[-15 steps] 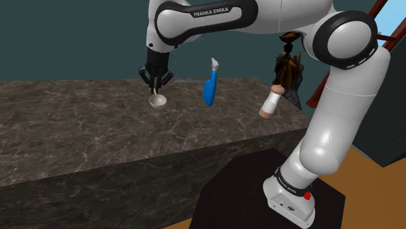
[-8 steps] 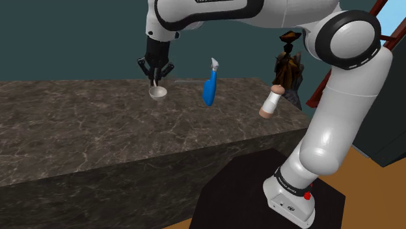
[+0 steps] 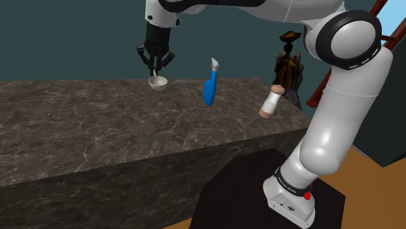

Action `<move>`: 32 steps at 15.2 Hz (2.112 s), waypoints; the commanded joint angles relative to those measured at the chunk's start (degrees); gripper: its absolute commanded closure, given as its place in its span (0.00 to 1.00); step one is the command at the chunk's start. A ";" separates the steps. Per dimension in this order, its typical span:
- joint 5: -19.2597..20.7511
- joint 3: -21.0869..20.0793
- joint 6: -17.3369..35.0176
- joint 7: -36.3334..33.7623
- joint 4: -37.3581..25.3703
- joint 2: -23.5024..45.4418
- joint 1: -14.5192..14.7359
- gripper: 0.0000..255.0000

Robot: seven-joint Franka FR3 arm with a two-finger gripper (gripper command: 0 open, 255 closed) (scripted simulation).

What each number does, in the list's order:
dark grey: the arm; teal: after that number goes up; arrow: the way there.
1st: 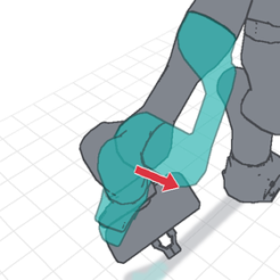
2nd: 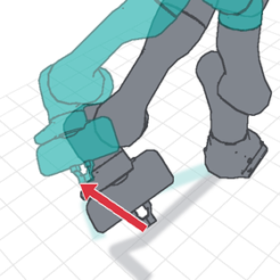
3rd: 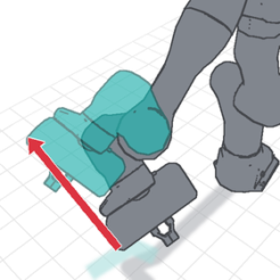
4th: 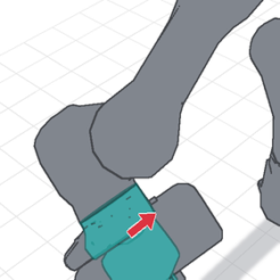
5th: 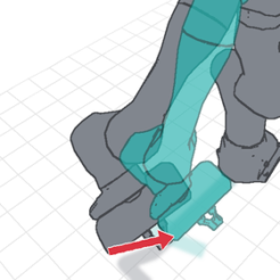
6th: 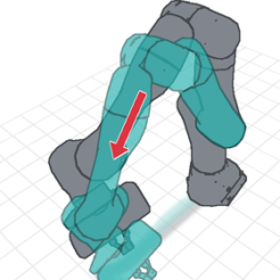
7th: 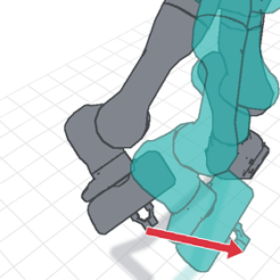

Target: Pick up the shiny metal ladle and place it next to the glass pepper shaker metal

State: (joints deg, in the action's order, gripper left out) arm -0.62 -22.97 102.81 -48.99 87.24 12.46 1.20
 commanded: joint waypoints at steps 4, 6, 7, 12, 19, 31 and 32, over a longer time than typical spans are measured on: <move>0.29 -0.06 -4.17 -0.34 -4.77 0.65 0.27 1.00; 0.45 -0.10 -5.85 -0.52 -6.77 1.00 0.42 1.00; 0.54 -0.12 -6.70 -0.62 -7.82 1.20 0.51 1.00; -2.32 0.92 -6.20 3.30 -1.11 -5.17 -2.66 1.00; -7.37 5.37 -4.74 13.37 13.61 -18.20 -7.79 1.00; -8.64 16.01 -6.78 29.90 28.95 -33.56 -13.31 1.00; -8.40 16.97 -7.06 31.23 29.77 -34.48 -13.76 1.00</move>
State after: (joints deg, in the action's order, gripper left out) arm -9.28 -7.10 96.01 -19.39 116.10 -21.09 -12.03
